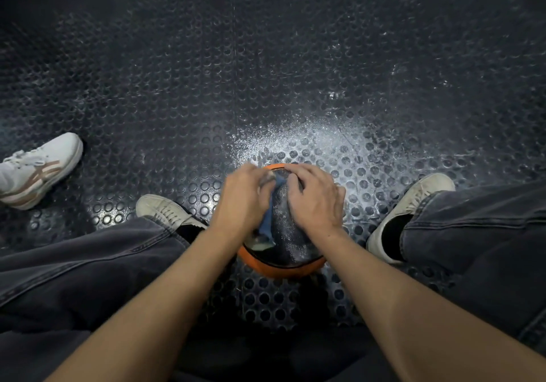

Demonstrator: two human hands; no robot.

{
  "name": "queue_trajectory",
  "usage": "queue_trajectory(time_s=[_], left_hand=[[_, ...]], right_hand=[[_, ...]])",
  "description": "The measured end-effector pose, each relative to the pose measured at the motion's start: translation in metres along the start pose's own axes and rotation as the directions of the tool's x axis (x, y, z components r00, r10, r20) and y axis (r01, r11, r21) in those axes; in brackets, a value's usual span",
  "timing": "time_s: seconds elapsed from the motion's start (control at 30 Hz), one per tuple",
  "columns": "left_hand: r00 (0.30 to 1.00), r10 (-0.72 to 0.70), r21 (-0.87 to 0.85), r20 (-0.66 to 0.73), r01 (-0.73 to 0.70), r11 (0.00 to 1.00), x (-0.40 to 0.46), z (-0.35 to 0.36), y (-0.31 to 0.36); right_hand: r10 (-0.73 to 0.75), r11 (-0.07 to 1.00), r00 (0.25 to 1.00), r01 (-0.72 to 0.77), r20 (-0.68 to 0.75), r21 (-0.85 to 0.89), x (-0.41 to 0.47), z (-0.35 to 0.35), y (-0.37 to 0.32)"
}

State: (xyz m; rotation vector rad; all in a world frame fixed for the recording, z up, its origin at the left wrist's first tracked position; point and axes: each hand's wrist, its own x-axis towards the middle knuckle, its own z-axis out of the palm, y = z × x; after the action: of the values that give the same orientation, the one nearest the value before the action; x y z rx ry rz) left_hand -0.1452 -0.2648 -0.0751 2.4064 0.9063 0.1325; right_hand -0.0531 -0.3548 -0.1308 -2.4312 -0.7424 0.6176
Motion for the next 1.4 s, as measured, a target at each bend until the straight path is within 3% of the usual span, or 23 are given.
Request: queue_trajectory(time_s=[0.1, 0.3, 0.47, 0.67, 0.87, 1.0, 1.1, 1.27, 1.4], left_hand=[[0.997, -0.071, 0.004, 0.001, 0.071, 0.997, 0.021, -0.004, 0.001], [0.992, 0.128, -0.016, -0.009, -0.128, 0.992, -0.038, -0.001, -0.002], [0.998, -0.051, 0.030, -0.022, 0.051, 0.998, 0.025, -0.001, -0.008], [0.976, 0.214, -0.012, 0.034, -0.214, 0.977, -0.050, 0.000, 0.001], [0.996, -0.008, 0.045, -0.087, 0.012, 0.999, 0.024, 0.004, -0.004], [0.985, 0.168, 0.037, -0.023, -0.167, 0.985, -0.019, 0.004, 0.001], [0.970, 0.237, 0.029, 0.053, -0.239, 0.971, -0.048, -0.001, -0.002], [0.994, 0.060, 0.066, -0.090, -0.054, 0.996, 0.014, -0.002, -0.007], [0.962, 0.266, 0.025, 0.068, -0.268, 0.963, -0.029, -0.003, -0.003]], right_hand=[[0.031, 0.999, 0.999, -0.031, -0.030, 0.014, 0.003, 0.000, 0.000], [0.046, 0.999, 0.999, -0.046, 0.001, 0.022, 0.009, -0.004, 0.001], [0.029, 1.000, 0.999, -0.029, -0.040, -0.007, 0.002, 0.003, 0.001], [0.081, 0.997, 0.996, -0.081, -0.030, -0.001, 0.016, -0.001, -0.001], [0.062, 0.998, 0.998, -0.062, -0.021, -0.015, 0.010, 0.004, 0.000], [0.128, 0.991, 0.991, -0.126, -0.045, 0.050, 0.014, 0.001, -0.003], [0.066, 0.998, 0.998, -0.066, -0.022, 0.016, 0.012, 0.002, 0.000], [0.066, 0.998, 0.997, -0.066, -0.043, 0.006, 0.008, 0.008, -0.005], [0.122, 0.992, 0.991, -0.119, -0.059, 0.050, 0.014, 0.002, -0.005]])
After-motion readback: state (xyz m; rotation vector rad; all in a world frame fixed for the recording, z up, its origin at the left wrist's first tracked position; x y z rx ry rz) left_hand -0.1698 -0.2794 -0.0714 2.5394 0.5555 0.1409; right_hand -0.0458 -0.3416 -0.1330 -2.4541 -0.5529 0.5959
